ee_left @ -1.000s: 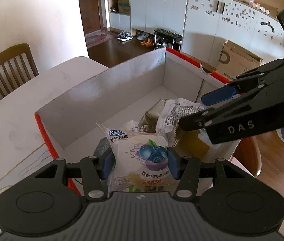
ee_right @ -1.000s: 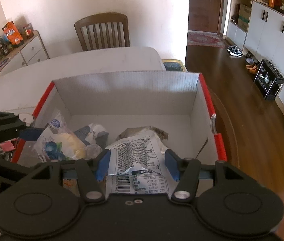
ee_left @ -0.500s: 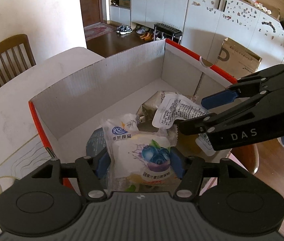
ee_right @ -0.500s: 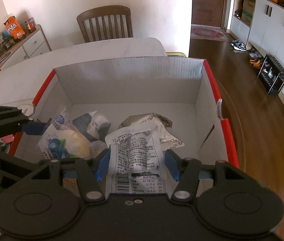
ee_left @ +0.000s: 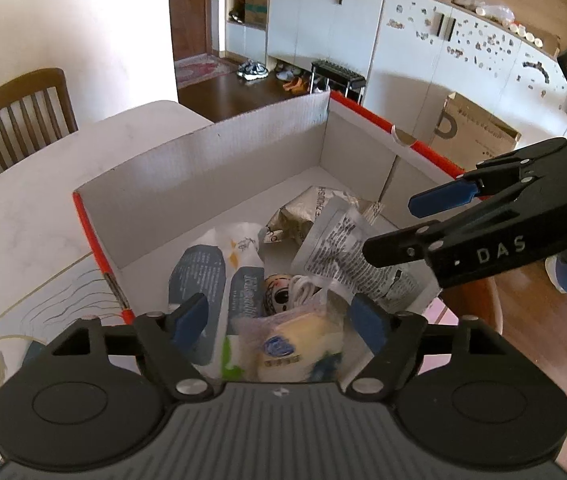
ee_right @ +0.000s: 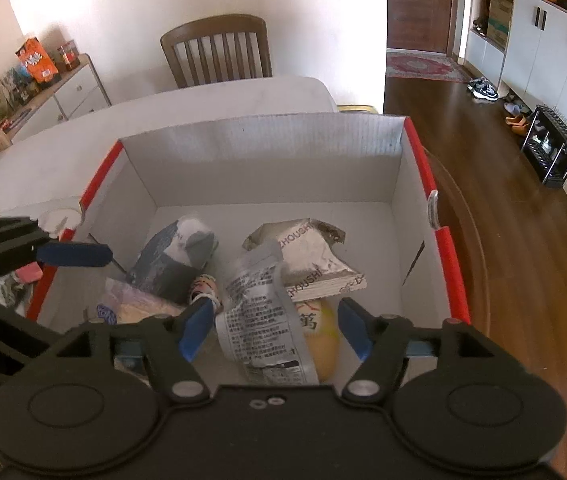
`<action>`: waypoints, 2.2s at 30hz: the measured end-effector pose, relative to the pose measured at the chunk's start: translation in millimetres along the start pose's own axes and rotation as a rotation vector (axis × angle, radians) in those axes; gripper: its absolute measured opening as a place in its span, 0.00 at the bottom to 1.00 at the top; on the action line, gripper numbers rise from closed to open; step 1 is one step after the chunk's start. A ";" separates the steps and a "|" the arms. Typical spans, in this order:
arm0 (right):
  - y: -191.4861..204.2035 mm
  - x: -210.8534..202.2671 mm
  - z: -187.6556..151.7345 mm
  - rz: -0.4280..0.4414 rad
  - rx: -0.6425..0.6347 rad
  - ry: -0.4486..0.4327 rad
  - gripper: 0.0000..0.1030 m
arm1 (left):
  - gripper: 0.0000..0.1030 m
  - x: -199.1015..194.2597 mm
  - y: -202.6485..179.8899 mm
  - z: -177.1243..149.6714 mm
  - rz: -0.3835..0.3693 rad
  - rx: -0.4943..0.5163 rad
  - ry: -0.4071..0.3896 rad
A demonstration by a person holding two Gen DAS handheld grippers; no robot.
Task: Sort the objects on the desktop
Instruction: 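Open both tools to release packet and bun bag inside the box, then withdraw both tools from the box toward the pink binder clip and dark bag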
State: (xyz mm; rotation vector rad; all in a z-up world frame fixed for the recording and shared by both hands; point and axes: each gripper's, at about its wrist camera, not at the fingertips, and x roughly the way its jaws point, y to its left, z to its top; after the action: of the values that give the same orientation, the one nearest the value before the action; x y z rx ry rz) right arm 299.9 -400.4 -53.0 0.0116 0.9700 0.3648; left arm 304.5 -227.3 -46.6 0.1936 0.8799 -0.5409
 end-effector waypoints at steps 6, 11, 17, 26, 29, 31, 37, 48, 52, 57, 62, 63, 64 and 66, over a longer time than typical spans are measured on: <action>5.3 -15.3 3.6 0.028 -0.019 -0.023 0.74 | 0.79 -20.0 0.4 -3.9 -0.003 -0.032 -0.051; 14.0 -27.4 3.7 0.051 -0.048 -0.040 0.75 | 0.81 -40.8 4.1 -9.2 -0.007 -0.060 -0.096; 29.6 -34.4 6.0 0.067 -0.057 -0.055 0.77 | 0.84 -65.1 9.6 -15.9 -0.018 -0.065 -0.136; 65.1 -41.9 8.1 0.080 -0.050 -0.083 0.78 | 0.84 -96.3 29.5 -32.4 -0.049 -0.063 -0.173; 81.5 -43.5 9.6 0.087 -0.054 -0.094 0.78 | 0.84 -107.9 39.4 -39.8 -0.042 -0.063 -0.188; 92.6 -44.0 10.6 0.095 -0.055 -0.102 0.78 | 0.84 -115.6 46.9 -45.2 -0.036 -0.069 -0.198; 127.9 -39.7 14.9 0.112 -0.074 -0.103 0.78 | 0.84 -135.0 70.3 -63.4 -0.016 -0.080 -0.216; 192.8 -20.6 21.4 0.142 -0.126 -0.086 0.79 | 0.99 -154.0 119.3 -102.0 0.026 -0.137 -0.214; 215.3 -10.5 23.0 0.146 -0.141 -0.074 0.79 | 0.99 -157.0 134.4 -116.3 0.043 -0.146 -0.207; 242.3 4.3 26.6 0.149 -0.154 -0.061 0.79 | 0.99 -156.0 156.9 -138.6 0.072 -0.144 -0.184; 267.8 23.1 28.3 0.144 -0.164 -0.036 0.79 | 0.99 -150.8 179.8 -160.5 0.099 -0.168 -0.154; 272.8 27.5 28.5 0.142 -0.167 -0.029 0.79 | 0.99 -149.5 184.9 -164.4 0.100 -0.175 -0.148; 276.9 30.5 28.0 0.142 -0.170 -0.023 0.79 | 0.99 -147.6 190.1 -168.3 0.102 -0.184 -0.140; 284.7 37.8 28.1 0.137 -0.175 -0.011 0.79 | 0.99 -144.7 198.0 -175.1 0.106 -0.192 -0.129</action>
State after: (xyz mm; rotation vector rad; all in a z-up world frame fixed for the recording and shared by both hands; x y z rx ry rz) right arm 257.1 -117.1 -18.5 -0.0797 0.9263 0.5741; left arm 215.1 60.3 -56.1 0.0300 0.7858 -0.3638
